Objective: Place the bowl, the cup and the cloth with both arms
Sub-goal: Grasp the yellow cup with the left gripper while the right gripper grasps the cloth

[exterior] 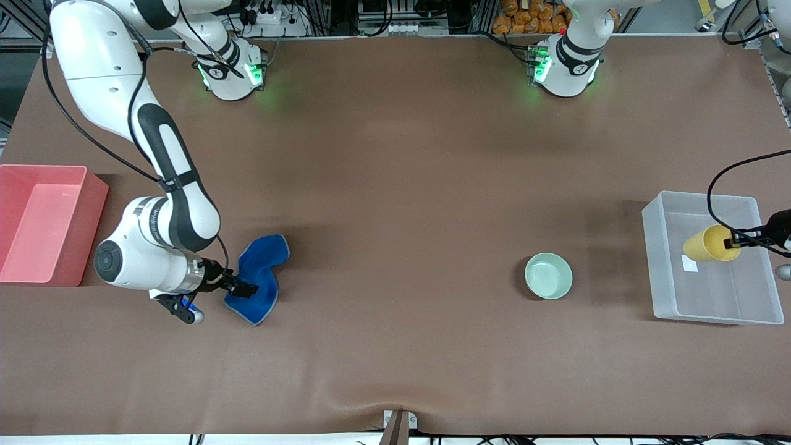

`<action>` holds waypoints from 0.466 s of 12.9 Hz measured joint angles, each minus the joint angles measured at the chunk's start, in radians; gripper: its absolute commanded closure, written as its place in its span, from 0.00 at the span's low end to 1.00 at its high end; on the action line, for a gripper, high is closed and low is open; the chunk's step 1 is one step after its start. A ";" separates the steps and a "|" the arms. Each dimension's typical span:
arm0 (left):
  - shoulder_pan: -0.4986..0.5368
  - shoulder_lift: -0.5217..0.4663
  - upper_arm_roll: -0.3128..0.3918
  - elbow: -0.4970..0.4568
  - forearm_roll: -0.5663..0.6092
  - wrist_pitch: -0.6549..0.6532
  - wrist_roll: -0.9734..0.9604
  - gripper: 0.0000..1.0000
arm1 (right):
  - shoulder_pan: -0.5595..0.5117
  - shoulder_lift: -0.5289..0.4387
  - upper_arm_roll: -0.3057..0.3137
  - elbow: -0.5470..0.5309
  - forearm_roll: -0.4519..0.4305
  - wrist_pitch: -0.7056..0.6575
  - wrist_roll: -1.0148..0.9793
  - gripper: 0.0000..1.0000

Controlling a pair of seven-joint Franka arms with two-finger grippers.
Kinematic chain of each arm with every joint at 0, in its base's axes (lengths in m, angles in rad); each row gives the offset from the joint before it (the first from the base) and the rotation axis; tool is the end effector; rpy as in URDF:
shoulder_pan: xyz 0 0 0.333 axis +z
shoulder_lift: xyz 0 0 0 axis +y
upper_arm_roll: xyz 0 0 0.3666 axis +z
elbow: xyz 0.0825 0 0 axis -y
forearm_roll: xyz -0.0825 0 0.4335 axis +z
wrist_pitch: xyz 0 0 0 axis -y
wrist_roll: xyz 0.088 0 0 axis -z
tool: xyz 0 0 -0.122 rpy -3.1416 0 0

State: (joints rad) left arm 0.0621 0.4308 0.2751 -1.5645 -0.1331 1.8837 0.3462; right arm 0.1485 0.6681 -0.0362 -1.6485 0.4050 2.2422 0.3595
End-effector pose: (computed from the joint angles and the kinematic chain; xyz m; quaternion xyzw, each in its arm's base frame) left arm 0.7010 0.2057 0.4066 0.9988 0.0097 -0.0428 0.0204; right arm 0.7403 0.1027 0.2102 -0.9579 0.2474 0.0675 0.1294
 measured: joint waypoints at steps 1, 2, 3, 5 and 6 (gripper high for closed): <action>0.005 0.020 0.002 -0.004 -0.007 0.036 0.010 1.00 | 0.008 0.000 0.000 -0.022 0.000 0.034 0.000 0.00; 0.010 0.042 0.002 -0.007 -0.008 0.074 0.015 1.00 | 0.015 0.000 0.000 -0.038 0.000 0.054 -0.002 0.00; 0.015 0.068 0.002 -0.009 -0.009 0.110 0.028 1.00 | 0.019 0.000 0.000 -0.048 0.000 0.063 -0.013 0.00; 0.032 0.120 0.003 -0.009 -0.009 0.179 0.049 1.00 | 0.029 0.000 0.001 -0.076 0.000 0.106 -0.036 0.00; 0.042 0.141 0.003 -0.009 -0.015 0.212 0.059 1.00 | 0.042 0.000 0.002 -0.098 0.000 0.149 -0.038 0.00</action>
State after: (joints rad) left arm 0.1044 0.5714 0.2777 -1.5737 -0.1477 2.0959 0.4056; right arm 0.1910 0.6681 -0.0344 -1.7463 0.4051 2.3913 0.3217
